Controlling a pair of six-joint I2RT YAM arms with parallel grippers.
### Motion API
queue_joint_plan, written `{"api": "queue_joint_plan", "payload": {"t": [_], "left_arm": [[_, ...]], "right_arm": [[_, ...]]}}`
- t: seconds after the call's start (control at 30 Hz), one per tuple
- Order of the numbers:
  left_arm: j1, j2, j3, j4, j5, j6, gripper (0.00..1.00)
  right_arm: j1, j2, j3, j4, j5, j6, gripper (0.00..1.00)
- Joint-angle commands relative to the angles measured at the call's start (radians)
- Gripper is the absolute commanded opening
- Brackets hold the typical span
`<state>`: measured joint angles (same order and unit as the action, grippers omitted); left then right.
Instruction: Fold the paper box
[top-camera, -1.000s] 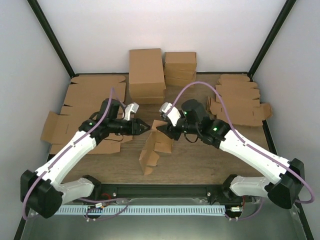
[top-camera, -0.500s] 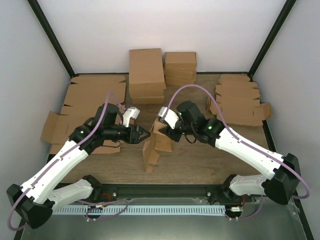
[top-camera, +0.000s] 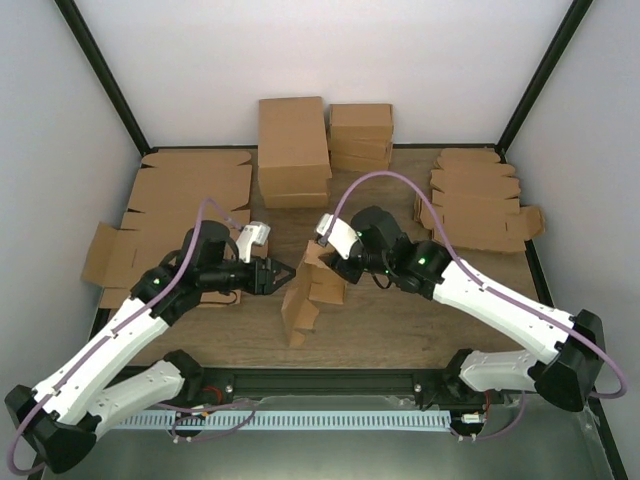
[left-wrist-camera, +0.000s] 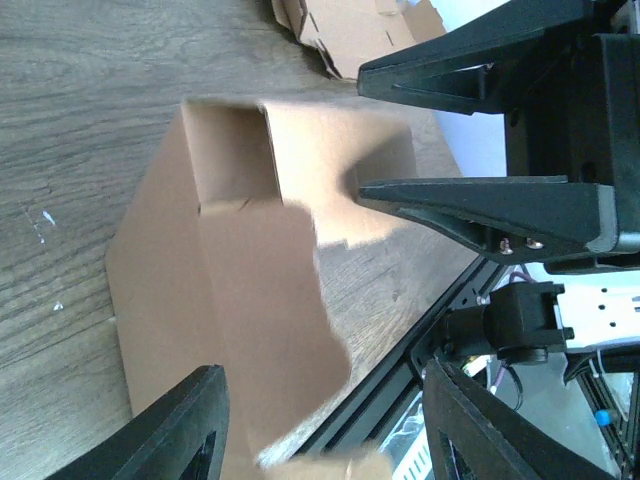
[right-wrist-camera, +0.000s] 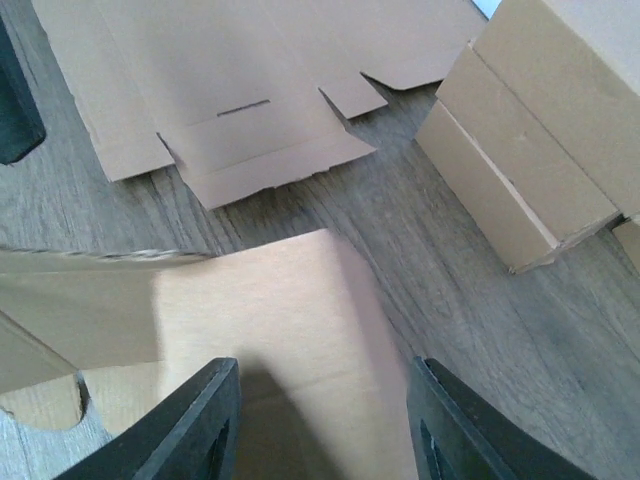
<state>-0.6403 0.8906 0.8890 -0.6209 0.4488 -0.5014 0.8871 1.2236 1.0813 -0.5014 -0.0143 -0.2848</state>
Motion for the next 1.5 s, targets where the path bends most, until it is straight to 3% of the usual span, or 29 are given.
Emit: {"api": "queue_joint_plan", "payload": {"t": [0.0,0.4,0.67,0.97,1.23,1.47], "left_arm": [[-0.002,-0.02,-0.006,0.016,-0.014,-0.02,0.56],[-0.002,-0.058,-0.007,-0.019,-0.037,-0.03,0.57],[-0.002,-0.079,-0.024,-0.02,-0.048,-0.042,0.57],[-0.001,-0.075,-0.061,0.048,-0.052,-0.066,0.56],[0.01,-0.052,-0.109,0.114,-0.042,-0.093,0.52],[0.147,-0.017,-0.129,0.186,0.058,-0.106,0.46]], "right_arm": [[0.006,-0.047,0.066,-0.011,-0.022,-0.022,0.49],[0.006,0.037,0.085,-0.074,-0.068,-0.044,0.53],[0.007,0.08,0.061,-0.116,-0.078,-0.031,0.41],[0.045,0.069,-0.012,-0.051,0.062,-0.058,0.52],[0.098,0.035,-0.066,0.03,0.2,-0.108,0.51],[0.15,-0.024,-0.142,0.16,0.298,-0.178,0.52]]}}
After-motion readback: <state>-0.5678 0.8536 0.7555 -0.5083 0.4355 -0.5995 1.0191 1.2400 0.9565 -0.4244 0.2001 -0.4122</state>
